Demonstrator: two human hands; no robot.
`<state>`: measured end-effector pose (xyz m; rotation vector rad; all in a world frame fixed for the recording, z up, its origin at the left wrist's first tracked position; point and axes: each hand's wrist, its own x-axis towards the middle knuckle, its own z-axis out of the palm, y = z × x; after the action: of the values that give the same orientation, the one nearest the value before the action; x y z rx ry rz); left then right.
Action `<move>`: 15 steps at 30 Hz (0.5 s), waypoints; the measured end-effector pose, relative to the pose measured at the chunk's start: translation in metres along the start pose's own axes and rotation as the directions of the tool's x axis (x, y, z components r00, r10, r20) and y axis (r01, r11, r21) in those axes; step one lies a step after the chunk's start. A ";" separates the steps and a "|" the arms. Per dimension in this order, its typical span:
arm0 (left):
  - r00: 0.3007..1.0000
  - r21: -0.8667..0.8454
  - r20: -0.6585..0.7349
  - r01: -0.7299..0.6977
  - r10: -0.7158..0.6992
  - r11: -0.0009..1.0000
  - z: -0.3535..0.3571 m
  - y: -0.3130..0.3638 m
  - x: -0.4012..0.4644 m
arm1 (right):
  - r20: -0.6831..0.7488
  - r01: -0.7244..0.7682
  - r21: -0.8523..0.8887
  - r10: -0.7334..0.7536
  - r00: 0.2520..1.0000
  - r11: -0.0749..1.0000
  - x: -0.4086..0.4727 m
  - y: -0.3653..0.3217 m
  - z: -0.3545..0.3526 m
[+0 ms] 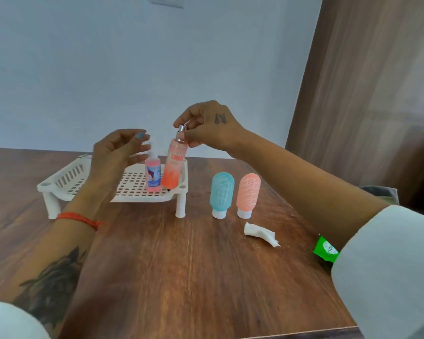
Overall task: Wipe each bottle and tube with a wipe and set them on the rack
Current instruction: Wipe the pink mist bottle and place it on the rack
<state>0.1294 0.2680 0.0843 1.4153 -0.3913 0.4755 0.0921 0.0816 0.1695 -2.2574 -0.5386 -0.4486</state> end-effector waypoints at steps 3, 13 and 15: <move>0.993 -0.012 -0.116 0.030 -0.031 0.999 -0.018 -0.016 0.007 | -0.010 0.046 0.001 -0.046 0.999 0.999 0.019 -0.011 0.012; 0.960 0.102 -0.265 0.126 -0.095 0.987 -0.045 -0.041 0.018 | -0.019 0.174 -0.149 -0.179 0.984 0.973 0.076 -0.018 0.065; 0.955 0.128 -0.270 0.164 -0.125 0.978 -0.044 -0.043 0.017 | 0.009 0.181 -0.182 -0.183 0.983 0.966 0.084 -0.014 0.075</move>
<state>0.1660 0.3089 0.0523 1.4904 -0.0385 0.5716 0.1678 0.1666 0.1685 -2.3888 -0.7307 -0.6216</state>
